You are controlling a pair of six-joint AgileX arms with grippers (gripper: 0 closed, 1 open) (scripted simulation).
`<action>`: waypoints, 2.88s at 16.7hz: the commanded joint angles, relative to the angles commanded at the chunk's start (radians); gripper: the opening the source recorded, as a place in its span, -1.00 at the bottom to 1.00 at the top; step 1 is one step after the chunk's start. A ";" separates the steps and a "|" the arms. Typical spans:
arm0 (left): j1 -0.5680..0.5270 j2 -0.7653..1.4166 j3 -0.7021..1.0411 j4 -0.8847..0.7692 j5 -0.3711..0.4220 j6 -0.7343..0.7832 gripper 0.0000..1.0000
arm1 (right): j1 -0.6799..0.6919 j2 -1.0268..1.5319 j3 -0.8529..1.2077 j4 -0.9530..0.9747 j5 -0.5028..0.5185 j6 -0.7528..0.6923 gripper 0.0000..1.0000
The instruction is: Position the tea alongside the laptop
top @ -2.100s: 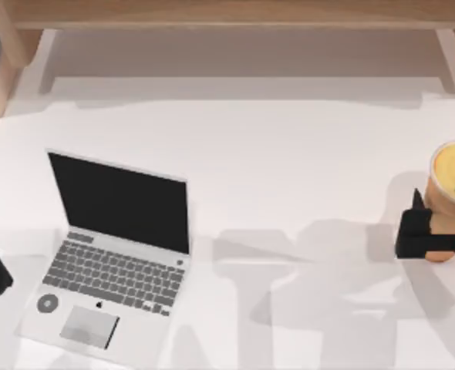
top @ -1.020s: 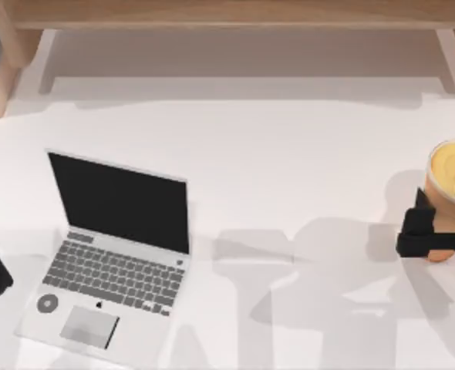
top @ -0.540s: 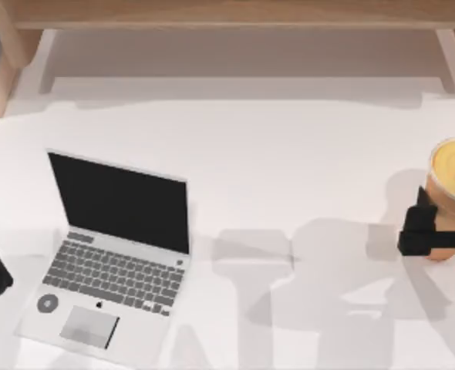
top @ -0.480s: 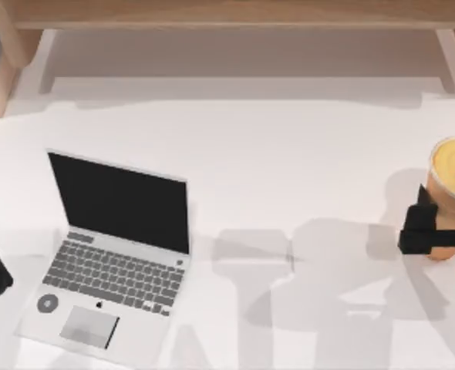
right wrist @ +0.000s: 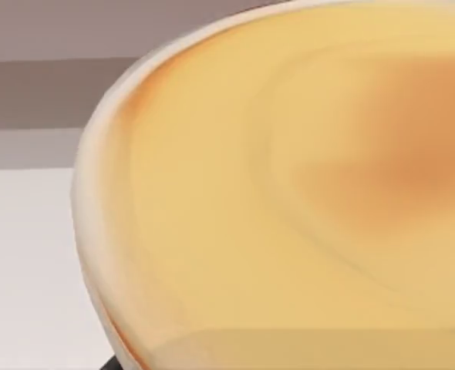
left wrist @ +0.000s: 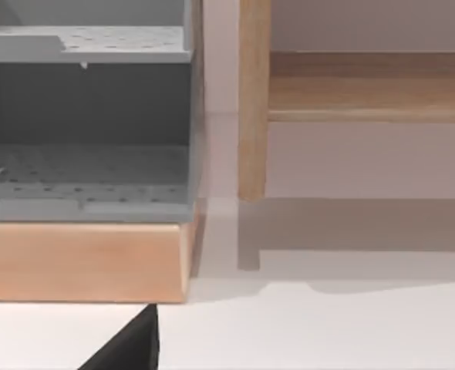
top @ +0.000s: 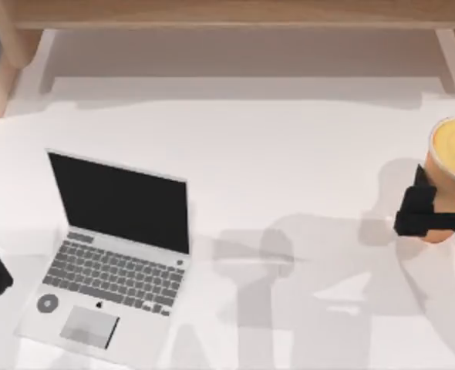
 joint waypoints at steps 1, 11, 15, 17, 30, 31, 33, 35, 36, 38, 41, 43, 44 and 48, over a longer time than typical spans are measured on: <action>0.000 0.000 0.000 0.000 0.000 0.000 1.00 | 0.016 -0.001 0.019 -0.013 0.018 0.012 -1.00; 0.000 0.000 0.000 0.000 0.000 0.000 1.00 | 0.334 0.130 0.292 -0.372 0.326 0.271 -1.00; 0.000 0.000 0.000 0.000 0.000 0.000 1.00 | 0.494 0.199 0.433 -0.548 0.468 0.405 -1.00; 0.000 0.000 0.000 0.000 0.000 0.000 1.00 | 0.569 0.231 0.500 -0.632 0.533 0.467 -1.00; 0.000 0.000 0.000 0.000 0.000 0.000 1.00 | 0.838 0.368 0.722 -0.958 0.727 0.665 -1.00; 0.000 0.000 0.000 0.000 0.000 0.000 1.00 | 0.838 0.368 0.722 -0.958 0.727 0.665 -1.00; 0.000 0.000 0.000 0.000 0.000 0.000 1.00 | 0.838 0.368 0.722 -0.958 0.727 0.665 -1.00; 0.000 0.000 0.000 0.000 0.000 0.000 1.00 | 0.833 0.364 0.719 -0.955 0.725 0.666 -1.00; 0.000 0.000 0.000 0.000 0.000 0.000 1.00 | 0.833 0.366 0.719 -0.954 0.724 0.666 -1.00; 0.000 0.000 0.000 0.000 0.000 0.000 1.00 | 0.833 0.371 0.716 -0.949 0.721 0.667 -1.00; 0.000 0.000 0.000 0.000 0.000 0.000 1.00 | 0.829 0.381 0.710 -0.935 0.719 0.668 -1.00; 0.000 0.000 0.000 0.000 0.000 0.000 1.00 | 0.825 0.388 0.706 -0.922 0.720 0.667 -1.00; 0.000 0.000 0.000 0.000 0.000 0.000 1.00 | 0.823 0.392 0.704 -0.915 0.722 0.666 -1.00; 0.000 0.000 0.000 0.000 0.000 0.000 1.00 | 0.826 0.404 0.703 -0.885 0.733 0.658 -1.00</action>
